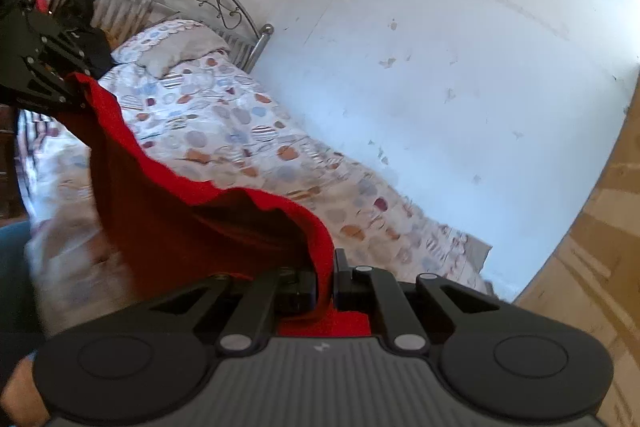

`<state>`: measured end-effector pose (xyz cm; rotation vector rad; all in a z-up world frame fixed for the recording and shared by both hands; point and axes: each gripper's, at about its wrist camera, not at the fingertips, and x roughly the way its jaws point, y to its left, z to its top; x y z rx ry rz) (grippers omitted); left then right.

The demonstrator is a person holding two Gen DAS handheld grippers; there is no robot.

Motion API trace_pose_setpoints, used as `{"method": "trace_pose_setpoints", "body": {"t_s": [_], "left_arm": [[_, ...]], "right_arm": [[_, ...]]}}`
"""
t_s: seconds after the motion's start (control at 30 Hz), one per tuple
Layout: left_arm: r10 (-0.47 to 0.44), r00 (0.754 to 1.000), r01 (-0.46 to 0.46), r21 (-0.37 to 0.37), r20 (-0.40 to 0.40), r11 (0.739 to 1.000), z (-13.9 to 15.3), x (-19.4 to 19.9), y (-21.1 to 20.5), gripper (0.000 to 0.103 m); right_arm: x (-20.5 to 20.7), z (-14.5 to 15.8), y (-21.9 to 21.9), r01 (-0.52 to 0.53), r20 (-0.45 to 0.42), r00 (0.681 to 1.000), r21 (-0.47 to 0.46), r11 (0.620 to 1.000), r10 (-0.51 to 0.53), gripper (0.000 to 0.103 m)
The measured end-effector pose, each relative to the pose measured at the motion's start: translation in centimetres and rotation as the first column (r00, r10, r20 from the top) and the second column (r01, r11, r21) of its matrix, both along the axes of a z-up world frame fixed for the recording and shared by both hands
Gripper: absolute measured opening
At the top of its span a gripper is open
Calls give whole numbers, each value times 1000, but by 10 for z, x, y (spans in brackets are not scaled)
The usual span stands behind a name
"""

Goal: Fold small clothes

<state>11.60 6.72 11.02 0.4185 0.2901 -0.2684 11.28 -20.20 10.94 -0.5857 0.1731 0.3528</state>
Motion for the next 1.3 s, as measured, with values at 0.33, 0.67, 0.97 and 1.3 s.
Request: {"method": "trace_pose_setpoints", "body": {"t_s": [0.33,0.67,0.97,1.3], "left_arm": [[81,988,-83,-8,-128,997,-7,173,-8,7],[142,939,-179,-91,-313,980,-75,290,4,9],[134,861,-327,-330,-491,886,-105,321,36,39],[120,893,-328,-443,-434,834,-100,286,80,102]], "right_arm": [[177,-33,-8,63,-127,991,98,993,-50,9],[303,-99,-32,150,-357,933,250,957,-53,11],[324,-124,-31,157,-421,907,287,945,-23,54],[307,-120,-86,204,-454,891,424,883,12,103]]}}
